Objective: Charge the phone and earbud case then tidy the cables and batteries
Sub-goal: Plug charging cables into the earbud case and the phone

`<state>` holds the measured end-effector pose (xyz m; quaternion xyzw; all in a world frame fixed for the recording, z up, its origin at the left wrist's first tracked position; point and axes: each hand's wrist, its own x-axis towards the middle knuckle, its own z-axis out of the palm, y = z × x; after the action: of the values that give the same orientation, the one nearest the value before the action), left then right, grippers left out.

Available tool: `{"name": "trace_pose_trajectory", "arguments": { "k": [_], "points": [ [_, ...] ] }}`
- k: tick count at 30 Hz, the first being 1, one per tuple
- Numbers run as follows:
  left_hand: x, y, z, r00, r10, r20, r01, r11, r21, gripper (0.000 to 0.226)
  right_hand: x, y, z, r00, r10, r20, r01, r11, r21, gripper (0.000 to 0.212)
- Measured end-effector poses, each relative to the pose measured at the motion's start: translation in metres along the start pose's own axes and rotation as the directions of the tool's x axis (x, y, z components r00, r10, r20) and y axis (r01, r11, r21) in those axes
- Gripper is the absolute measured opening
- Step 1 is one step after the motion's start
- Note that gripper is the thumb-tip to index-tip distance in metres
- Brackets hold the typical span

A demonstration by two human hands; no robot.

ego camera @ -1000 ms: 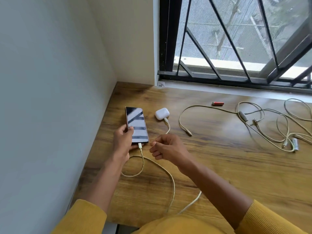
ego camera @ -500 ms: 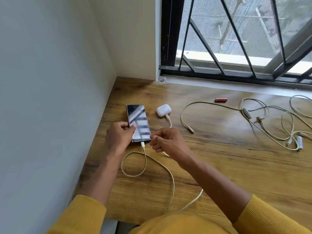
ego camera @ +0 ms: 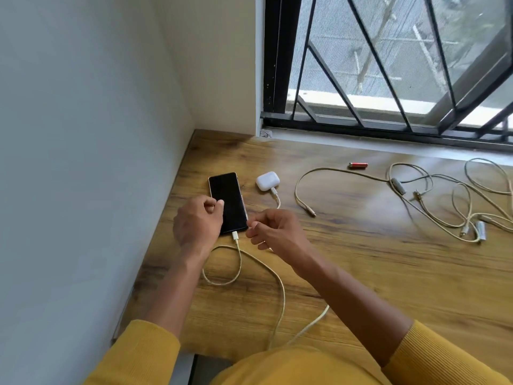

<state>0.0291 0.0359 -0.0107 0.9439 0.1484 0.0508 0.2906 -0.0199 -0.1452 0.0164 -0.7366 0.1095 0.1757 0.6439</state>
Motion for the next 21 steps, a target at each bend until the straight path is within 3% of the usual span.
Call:
{"name": "trace_pose_trajectory", "arguments": {
  "k": [6, 14, 21],
  "points": [
    [-0.044, 0.011, -0.02, 0.991, 0.125, 0.038, -0.115, 0.971, -0.208, 0.018, -0.029, 0.007, 0.001, 0.997, -0.021, -0.069, 0.022, 1.0, 0.01, 0.014],
    [-0.115, -0.008, -0.033, 0.981, 0.178, 0.084, -0.148, 0.948, -0.28, 0.02, -0.069, 0.028, 0.007, 0.986, -0.103, -0.128, 0.101, 0.995, -0.021, 0.012],
    [-0.19, -0.019, -0.049, 0.991, 0.122, 0.061, -0.098, 0.948, -0.303, 0.023, -0.112, 0.041, 0.009, 0.986, -0.138, -0.089, 0.132, 0.989, -0.068, 0.01]
  ]
}}
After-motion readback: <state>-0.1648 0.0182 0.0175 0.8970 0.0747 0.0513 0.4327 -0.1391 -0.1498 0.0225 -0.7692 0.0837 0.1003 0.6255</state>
